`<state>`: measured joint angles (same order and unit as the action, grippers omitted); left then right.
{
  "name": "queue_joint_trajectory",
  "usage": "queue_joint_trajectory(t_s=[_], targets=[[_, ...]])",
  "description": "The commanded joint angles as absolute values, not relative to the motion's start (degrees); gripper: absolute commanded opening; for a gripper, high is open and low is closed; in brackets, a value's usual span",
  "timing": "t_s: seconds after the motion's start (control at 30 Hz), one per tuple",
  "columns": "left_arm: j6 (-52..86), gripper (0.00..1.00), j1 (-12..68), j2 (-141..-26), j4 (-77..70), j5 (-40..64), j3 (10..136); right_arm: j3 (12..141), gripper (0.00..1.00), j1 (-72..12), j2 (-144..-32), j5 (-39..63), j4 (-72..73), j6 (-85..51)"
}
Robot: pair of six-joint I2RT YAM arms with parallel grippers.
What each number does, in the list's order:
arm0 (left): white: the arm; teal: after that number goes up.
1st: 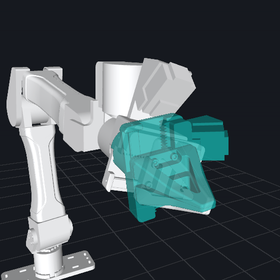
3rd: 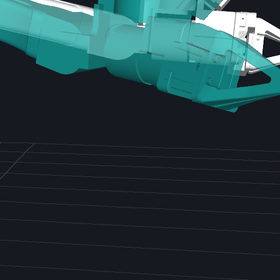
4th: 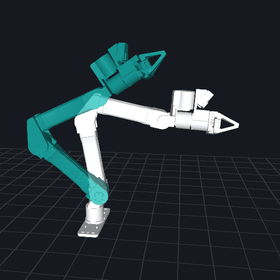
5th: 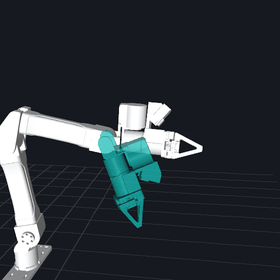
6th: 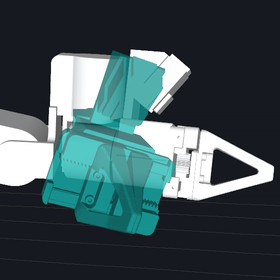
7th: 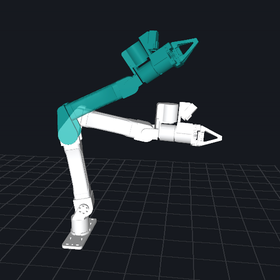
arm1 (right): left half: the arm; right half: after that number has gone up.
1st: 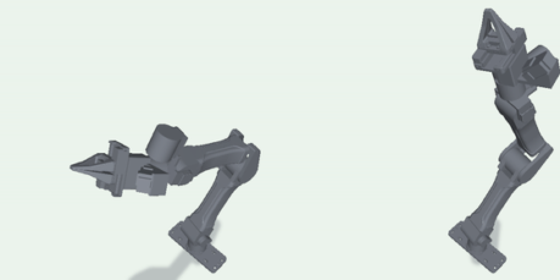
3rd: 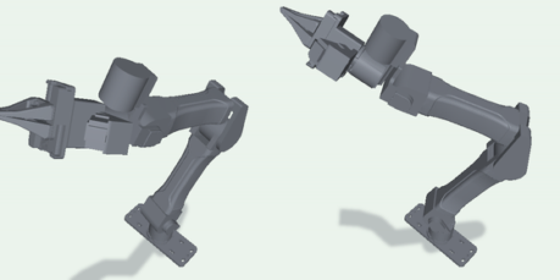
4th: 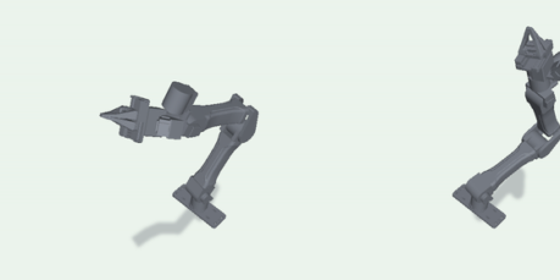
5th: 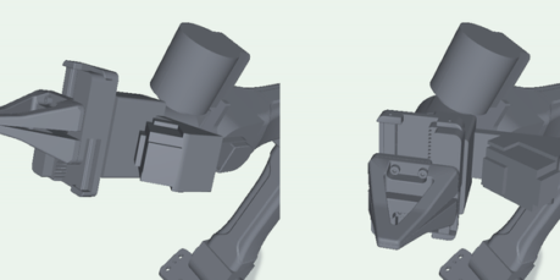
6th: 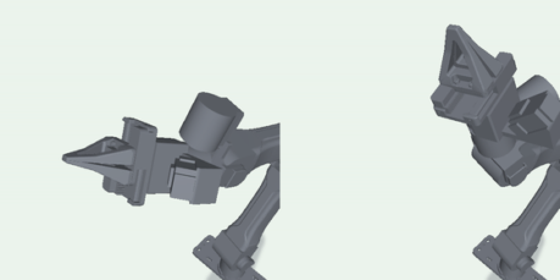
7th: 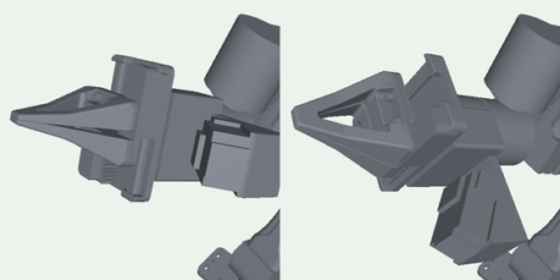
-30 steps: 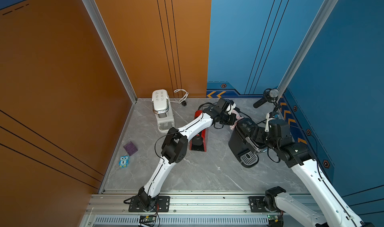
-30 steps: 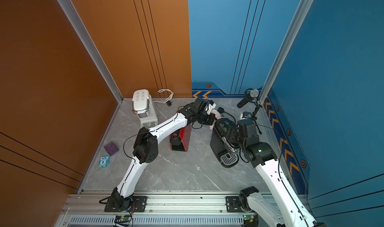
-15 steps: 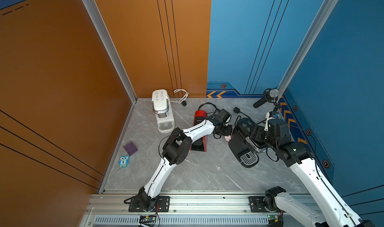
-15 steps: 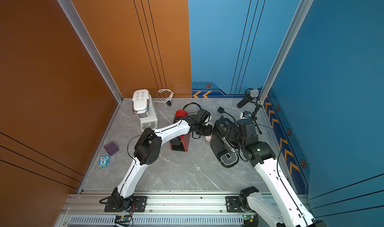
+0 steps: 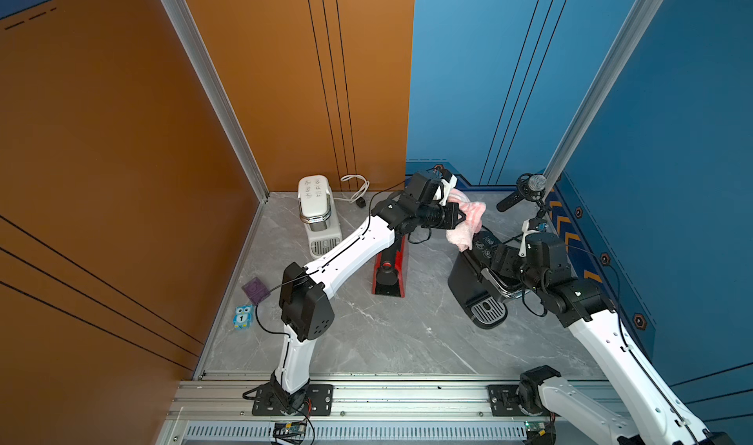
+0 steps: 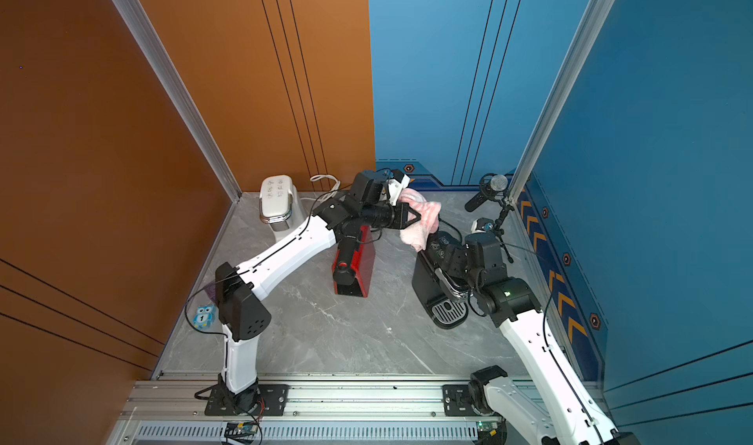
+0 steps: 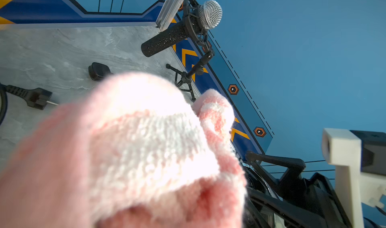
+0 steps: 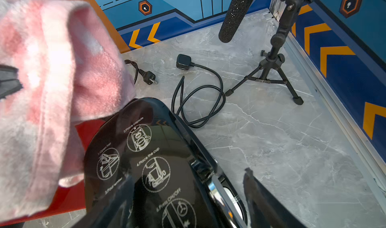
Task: Wipe the surface of a coffee machine
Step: Wipe the dirt from the surface of the coffee machine.
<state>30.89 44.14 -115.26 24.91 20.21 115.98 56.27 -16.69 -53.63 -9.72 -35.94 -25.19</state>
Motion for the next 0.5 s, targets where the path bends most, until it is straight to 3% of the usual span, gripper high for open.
queue_joint_trajectory(t_s=[0.0, 0.47], targets=[[29.19, 0.00, 45.75, -120.35, 26.97, 20.29, 112.49, 54.09, 0.83, -16.62, -54.88, -8.05, -44.21, -26.00], [30.38, 0.00, 45.56, -122.82, 21.53, 18.85, 101.96, 55.55, 0.82, -16.87, -56.30, -8.43, -44.82, -25.95]])
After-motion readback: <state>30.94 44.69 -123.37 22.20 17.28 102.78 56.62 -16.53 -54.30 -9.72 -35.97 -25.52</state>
